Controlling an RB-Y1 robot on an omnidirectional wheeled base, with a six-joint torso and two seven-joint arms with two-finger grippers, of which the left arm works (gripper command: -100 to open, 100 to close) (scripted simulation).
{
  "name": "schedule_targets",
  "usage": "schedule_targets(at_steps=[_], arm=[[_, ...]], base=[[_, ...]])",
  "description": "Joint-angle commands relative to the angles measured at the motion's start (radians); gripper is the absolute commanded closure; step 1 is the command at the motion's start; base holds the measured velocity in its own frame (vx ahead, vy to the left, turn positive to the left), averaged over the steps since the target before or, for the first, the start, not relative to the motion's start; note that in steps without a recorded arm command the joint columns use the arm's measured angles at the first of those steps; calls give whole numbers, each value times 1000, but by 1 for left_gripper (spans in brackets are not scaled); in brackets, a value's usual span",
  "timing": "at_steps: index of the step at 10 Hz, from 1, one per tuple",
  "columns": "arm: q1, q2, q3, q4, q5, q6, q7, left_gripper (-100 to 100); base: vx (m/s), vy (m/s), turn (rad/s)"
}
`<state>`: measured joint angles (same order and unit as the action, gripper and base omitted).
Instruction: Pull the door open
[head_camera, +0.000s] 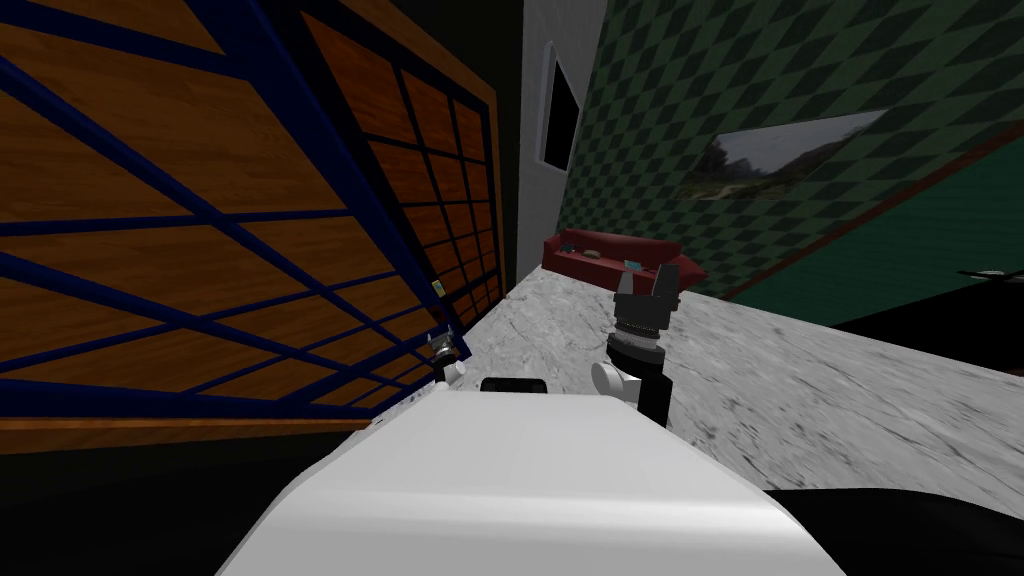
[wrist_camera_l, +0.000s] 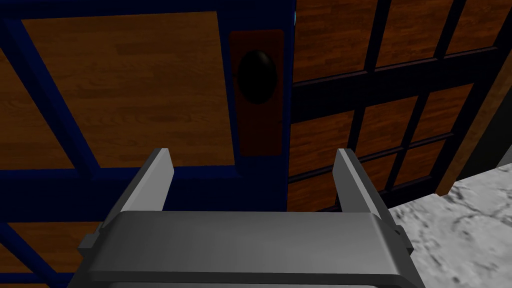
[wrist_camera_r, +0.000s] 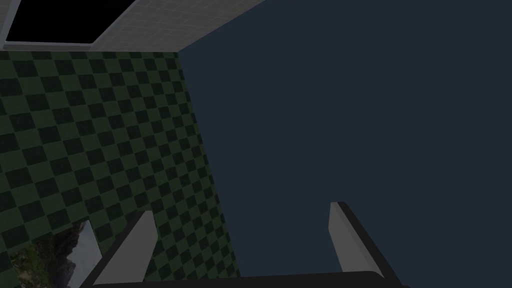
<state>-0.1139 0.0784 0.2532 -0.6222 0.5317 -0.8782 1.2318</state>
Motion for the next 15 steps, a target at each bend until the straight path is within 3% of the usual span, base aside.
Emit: schedule_targets(at_steps=[1,3,4,6,8,10,11,12,13,15], arm=[[13,21,-4,5,-1,-2,28,-100],[24,40,-8,9,-3,-3,51,-100],[36,61,-12,14,-4,-5,79,-100],[51,85,-17,19,-5,-7,110,-100],[80,135,-27,30,-9,-11,174,-100],[80,135,-27,30,-9,-11,174,-100],[101,169,-33,38,-11,-14,218,-100],[101,169,-33,38,-11,-14,218,-100],[117,196,-39,44,-12,-17,253,-100],[121,203,-40,45,-13,-17,262,-100]], base=[[94,9,-9],[147,-19,-6],[147,-14,-7],[134,4,-7],[161,10,-14],[86,-4,0],[111,3,-17],[125,7,-5],[144,15,-9],[129,-2,-5]])
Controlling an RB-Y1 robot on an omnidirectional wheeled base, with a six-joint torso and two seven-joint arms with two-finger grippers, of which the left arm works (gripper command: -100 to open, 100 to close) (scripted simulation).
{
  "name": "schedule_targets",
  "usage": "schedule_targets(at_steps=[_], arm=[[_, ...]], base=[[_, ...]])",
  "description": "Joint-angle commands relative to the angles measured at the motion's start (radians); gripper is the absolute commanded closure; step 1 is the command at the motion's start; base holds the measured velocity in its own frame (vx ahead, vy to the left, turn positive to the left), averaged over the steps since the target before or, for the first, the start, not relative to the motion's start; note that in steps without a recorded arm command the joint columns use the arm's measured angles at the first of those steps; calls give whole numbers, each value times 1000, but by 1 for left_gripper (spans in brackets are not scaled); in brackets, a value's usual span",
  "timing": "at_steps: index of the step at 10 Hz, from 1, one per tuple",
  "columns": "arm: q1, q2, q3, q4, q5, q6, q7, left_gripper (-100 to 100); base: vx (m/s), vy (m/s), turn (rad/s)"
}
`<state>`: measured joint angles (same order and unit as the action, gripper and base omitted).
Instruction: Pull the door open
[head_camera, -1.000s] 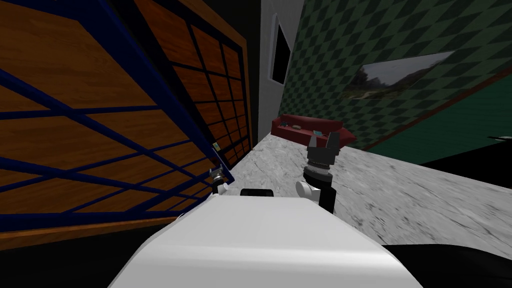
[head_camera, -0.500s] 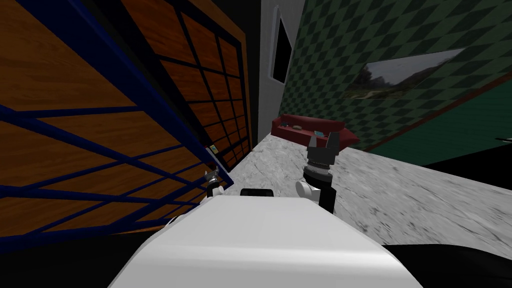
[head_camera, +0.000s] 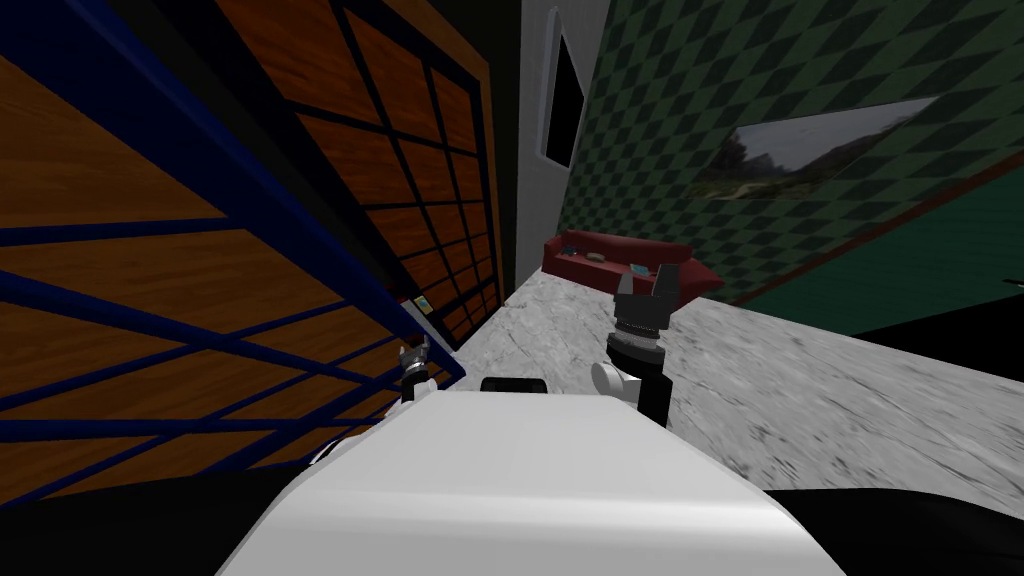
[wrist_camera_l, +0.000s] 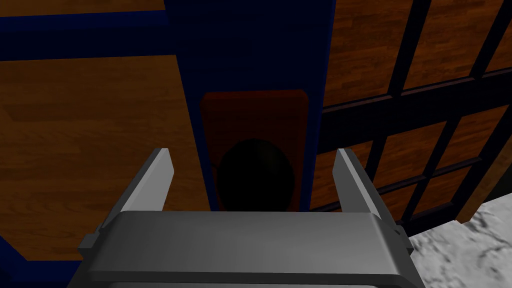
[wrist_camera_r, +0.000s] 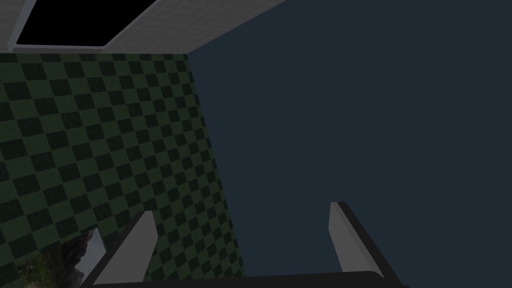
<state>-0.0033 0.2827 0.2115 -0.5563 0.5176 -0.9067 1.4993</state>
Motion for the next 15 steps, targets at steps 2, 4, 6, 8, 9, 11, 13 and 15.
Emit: schedule_targets(at_steps=[2,4,6,8,9,11,13,15], arm=[[0,0,0,0,0,0,0,100],[0,0,0,0,0,0,0,100],[0,0,0,0,0,0,0,100],[0,2,-14,-5,-8,3,11,100],[1,4,-23,-9,-14,5,19,100],[3,8,-45,-17,-27,9,38,100],[5,14,-74,-29,-45,15,64,100],[7,18,-98,-38,-60,19,86,100]], base=[[15,-2,7],[-12,1,-9],[0,0,0],[-53,-6,-22],[-204,-17,-68],[-234,-21,-68],[-237,-47,-62],[-252,-35,-54]])
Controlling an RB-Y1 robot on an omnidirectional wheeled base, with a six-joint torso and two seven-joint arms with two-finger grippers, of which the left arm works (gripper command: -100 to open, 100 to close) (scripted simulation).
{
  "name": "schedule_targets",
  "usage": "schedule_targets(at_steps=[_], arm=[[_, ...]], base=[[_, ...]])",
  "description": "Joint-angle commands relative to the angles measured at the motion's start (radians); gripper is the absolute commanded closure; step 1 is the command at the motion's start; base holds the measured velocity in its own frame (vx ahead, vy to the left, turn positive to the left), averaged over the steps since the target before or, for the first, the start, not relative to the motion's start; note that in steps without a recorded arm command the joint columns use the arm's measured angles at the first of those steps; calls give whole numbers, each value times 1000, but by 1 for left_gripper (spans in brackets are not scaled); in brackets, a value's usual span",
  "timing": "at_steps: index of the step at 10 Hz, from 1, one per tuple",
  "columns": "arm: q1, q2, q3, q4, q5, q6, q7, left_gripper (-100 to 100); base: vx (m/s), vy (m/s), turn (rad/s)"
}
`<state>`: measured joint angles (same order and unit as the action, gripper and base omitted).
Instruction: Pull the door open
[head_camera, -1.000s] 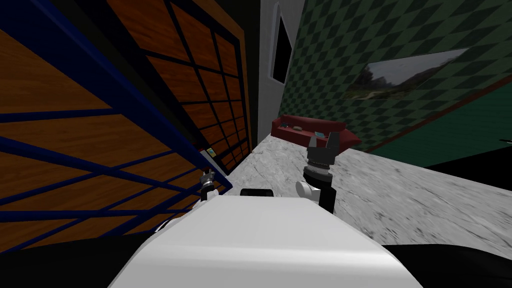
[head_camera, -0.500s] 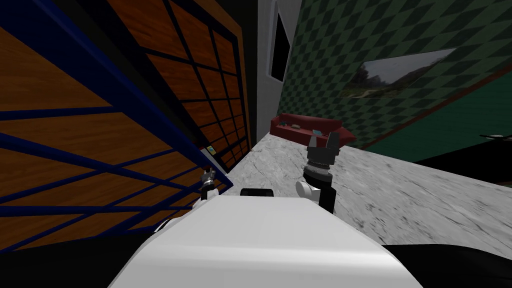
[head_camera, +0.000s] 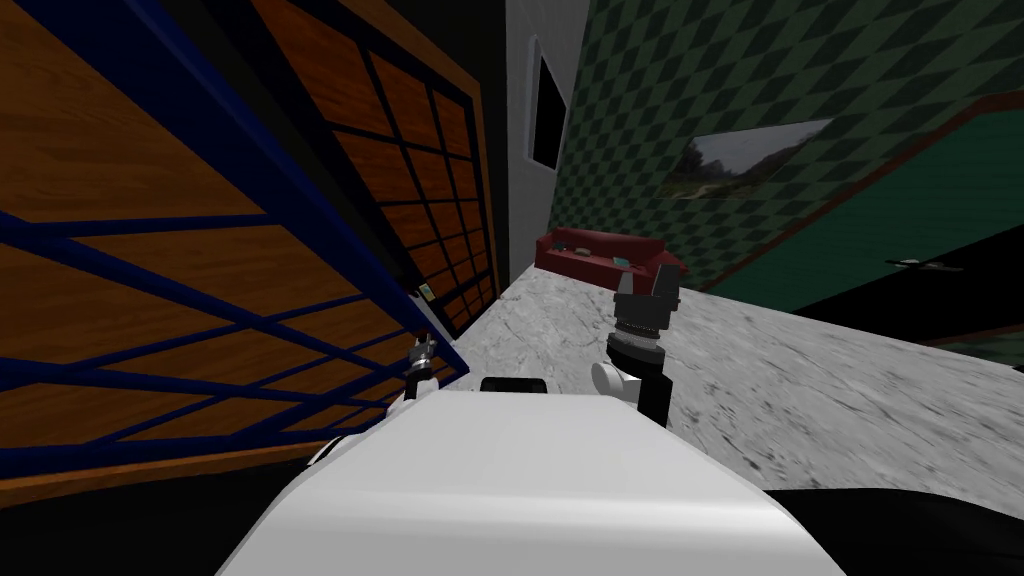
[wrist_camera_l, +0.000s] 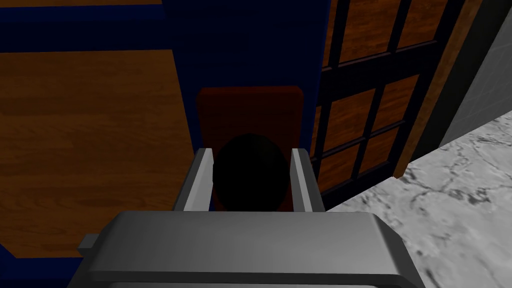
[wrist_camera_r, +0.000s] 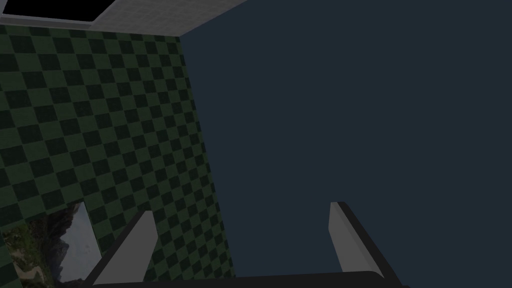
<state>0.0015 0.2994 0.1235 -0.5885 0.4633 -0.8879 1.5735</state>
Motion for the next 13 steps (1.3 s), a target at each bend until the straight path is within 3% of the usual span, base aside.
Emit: schedule_targets(at_steps=[1,2,10,12,13], arm=[[3,3,-18,-9,-11,2,19,100],[2,2,-11,-3,-7,1,10,100],[33,34,-115,-39,-75,-17,99,100],[34,35,-117,-43,-77,-13,100,100],[43,40,-134,-47,-88,-19,113,100]], base=[[-241,-22,-62],[-104,-15,-20],[-220,-2,-61],[-161,-13,-34],[-123,0,-38]])
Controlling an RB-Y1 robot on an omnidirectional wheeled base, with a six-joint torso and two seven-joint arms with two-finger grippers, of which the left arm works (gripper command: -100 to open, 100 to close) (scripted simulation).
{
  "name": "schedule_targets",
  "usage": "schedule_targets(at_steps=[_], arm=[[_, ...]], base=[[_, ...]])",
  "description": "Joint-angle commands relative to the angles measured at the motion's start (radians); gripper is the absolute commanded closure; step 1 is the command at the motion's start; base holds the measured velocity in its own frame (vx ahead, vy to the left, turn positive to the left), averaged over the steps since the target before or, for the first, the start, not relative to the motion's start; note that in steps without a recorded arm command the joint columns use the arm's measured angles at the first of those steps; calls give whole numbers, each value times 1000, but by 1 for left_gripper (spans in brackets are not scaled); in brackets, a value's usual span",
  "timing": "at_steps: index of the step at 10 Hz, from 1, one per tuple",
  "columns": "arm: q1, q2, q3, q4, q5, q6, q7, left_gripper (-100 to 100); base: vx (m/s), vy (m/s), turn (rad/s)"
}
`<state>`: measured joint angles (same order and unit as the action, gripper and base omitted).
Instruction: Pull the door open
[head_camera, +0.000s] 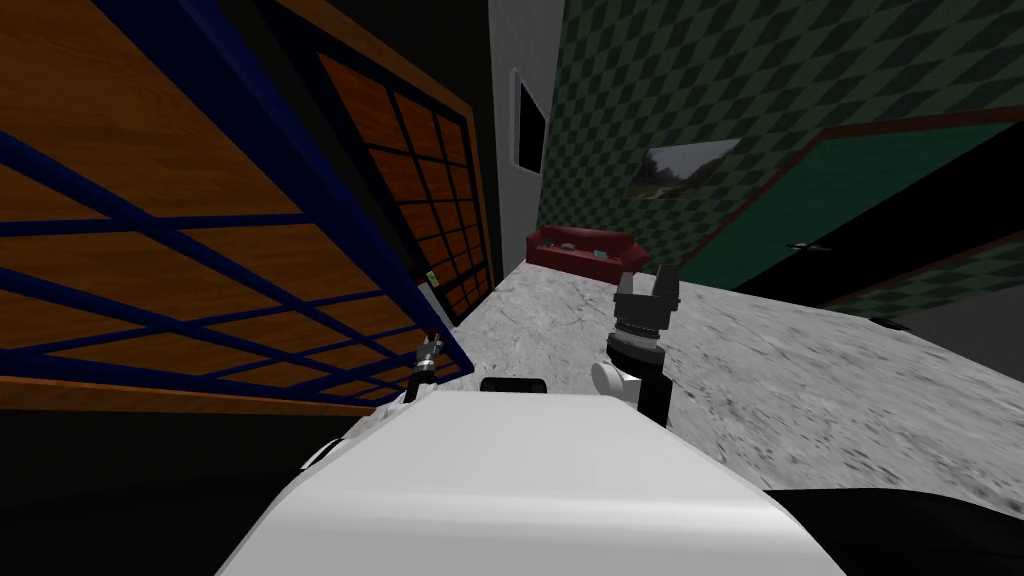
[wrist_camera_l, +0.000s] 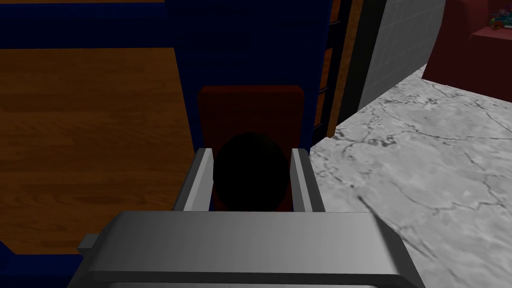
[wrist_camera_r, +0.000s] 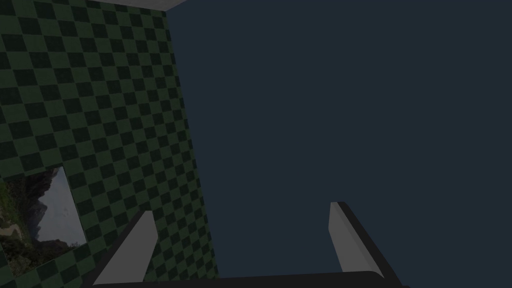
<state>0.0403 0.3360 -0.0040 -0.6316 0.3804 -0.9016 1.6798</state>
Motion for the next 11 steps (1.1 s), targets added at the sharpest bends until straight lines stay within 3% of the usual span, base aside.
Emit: schedule_targets(at_steps=[1,8,9,11], arm=[[6,6,-12,-6,-8,-8,12,100],[49,50,-99,-36,-68,-55,94,100],[44,45,-93,-34,-64,-51,85,100],[63,59,-124,-42,-86,-73,111,100]], base=[[-194,23,-52],[-203,23,-52],[-103,8,-20],[-197,32,-49]])
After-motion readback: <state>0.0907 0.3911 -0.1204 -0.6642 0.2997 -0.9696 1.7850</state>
